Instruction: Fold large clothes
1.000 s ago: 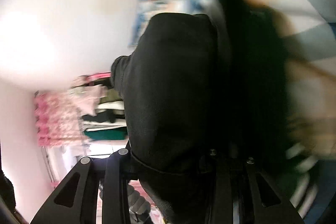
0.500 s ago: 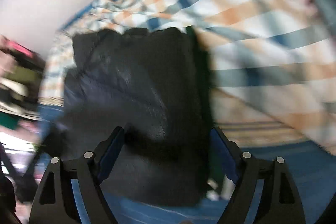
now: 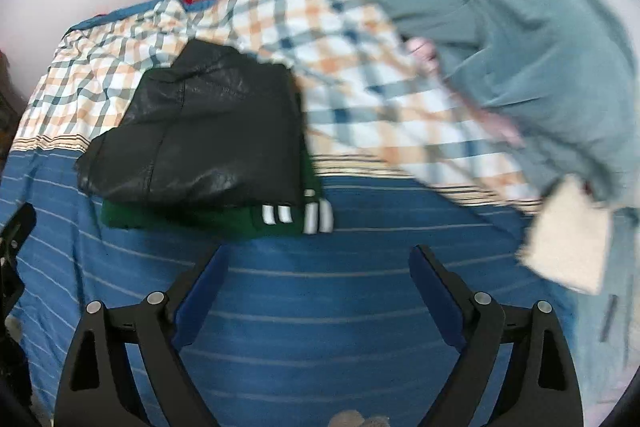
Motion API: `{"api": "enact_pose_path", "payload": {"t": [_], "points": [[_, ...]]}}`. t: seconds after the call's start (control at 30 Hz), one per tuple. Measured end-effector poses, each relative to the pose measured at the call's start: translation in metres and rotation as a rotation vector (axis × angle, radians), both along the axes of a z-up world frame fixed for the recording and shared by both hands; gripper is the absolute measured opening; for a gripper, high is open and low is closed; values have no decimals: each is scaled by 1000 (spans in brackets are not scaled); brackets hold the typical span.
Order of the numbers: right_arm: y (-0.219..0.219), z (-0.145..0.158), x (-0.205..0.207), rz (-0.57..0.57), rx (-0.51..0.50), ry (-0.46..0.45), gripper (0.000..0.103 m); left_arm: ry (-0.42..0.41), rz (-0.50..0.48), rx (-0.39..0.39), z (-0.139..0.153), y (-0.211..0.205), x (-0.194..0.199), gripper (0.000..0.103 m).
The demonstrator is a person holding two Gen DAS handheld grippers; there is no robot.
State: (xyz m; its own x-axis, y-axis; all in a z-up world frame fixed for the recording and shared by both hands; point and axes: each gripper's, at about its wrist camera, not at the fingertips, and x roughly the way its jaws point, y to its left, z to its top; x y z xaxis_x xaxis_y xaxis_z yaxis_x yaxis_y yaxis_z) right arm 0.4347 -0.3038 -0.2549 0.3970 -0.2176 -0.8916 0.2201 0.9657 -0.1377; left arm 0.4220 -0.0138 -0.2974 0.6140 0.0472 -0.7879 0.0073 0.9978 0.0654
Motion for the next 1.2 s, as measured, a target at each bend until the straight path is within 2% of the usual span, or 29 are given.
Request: {"api": "enact_pose_path", "payload": {"t": [0.2, 0.47, 0.63, 0.73, 0.83, 0.97, 1.2], "points": [[17, 102, -98, -28, -77, -79, 94, -27, -29, -39, 66, 8, -63, 97], [27, 217, -211, -61, -77, -183, 94, -82, -48, -54, 156, 16, -159, 97], [36, 284, -279, -37, -65, -234, 94, -113, -44, -39, 208, 17, -212, 97], [41, 320, -314, -10, -61, -266, 94, -130, -34, -56, 235, 21, -238, 97], [46, 355, -349, 16, -60, -307, 94, -154, -33, -65, 258, 22, -260, 97], [53, 387, -385, 44, -54, -351, 94, -178, -43, -69, 277, 20, -286, 97], [58, 423, -430, 56, -47, -407, 94, -218, -67, -67, 297, 20, -319, 97]]}}
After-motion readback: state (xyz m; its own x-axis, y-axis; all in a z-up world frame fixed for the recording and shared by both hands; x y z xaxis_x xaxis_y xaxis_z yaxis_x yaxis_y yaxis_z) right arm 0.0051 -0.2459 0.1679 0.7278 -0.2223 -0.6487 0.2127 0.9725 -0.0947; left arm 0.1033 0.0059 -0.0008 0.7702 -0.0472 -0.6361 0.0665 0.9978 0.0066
